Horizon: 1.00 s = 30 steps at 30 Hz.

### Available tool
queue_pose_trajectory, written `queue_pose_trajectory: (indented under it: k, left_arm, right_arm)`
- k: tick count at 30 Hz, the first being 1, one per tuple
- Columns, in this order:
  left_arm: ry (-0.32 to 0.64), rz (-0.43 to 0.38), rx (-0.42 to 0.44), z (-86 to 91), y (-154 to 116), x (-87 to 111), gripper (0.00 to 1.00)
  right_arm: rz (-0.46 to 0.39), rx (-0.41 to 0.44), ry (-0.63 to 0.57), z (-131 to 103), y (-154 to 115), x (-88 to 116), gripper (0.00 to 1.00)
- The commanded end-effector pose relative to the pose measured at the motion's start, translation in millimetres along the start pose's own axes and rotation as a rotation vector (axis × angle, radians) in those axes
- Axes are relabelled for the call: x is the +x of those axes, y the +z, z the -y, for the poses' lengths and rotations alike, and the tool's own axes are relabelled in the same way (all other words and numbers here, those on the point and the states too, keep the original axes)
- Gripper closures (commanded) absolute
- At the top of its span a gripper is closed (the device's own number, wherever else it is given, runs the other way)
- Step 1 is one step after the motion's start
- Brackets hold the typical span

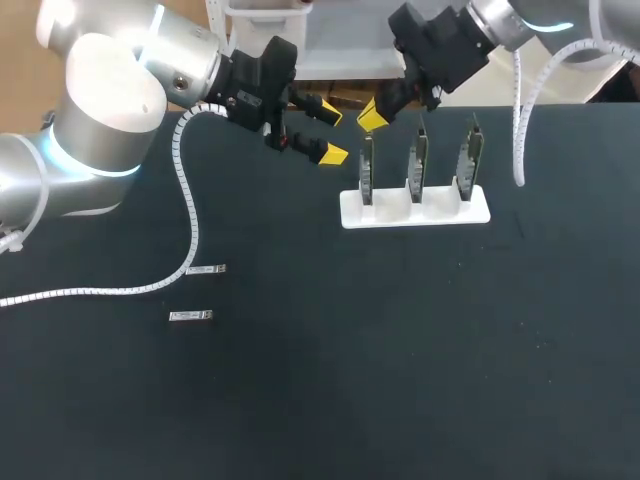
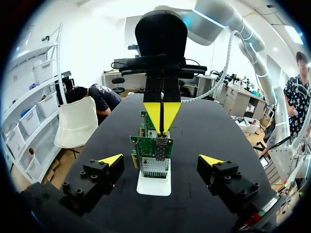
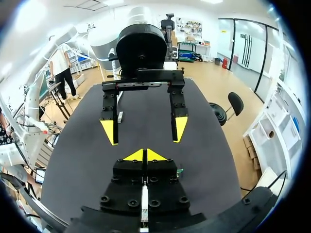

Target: Pick up the optical module with the left hand, and insert it into the network port with the right hand.

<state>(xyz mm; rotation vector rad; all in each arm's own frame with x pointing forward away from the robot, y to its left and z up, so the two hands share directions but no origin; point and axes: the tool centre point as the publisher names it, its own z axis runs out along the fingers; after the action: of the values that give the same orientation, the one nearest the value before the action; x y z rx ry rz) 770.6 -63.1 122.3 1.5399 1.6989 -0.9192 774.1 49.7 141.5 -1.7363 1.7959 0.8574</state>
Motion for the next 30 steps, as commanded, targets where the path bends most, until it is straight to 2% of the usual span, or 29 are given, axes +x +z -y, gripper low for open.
queue_pose_trajectory:
  k: [1, 11, 22, 24, 30]
  left_arm:
    - [-0.002, -0.004, 0.001, -0.8, 0.3, -0.7, 0.00]
    - [-0.002, -0.004, 0.001, -0.8, 0.3, -0.7, 0.00]
    - [-0.002, -0.004, 0.001, -0.8, 0.3, -0.7, 0.00]
    - [-0.002, -0.004, 0.001, -0.8, 0.3, -0.7, 0.00]
    - [-0.002, -0.004, 0.001, -0.8, 0.3, -0.7, 0.00]
  right_arm:
    - [0.003, -0.003, 0.002, 1.9, 2.6, 2.4, 1.00]
    - [0.026, 0.000, 0.018, 2.3, -1.4, 0.5, 1.00]
    - [0.102, 0.014, 0.024, 1.3, -21.4, -14.2, 1.00]
    - [0.090, 0.051, -0.006, 1.0, -27.3, -12.8, 1.00]
    - [0.065, 0.044, -0.020, -4.3, -45.2, 1.5, 1.00]
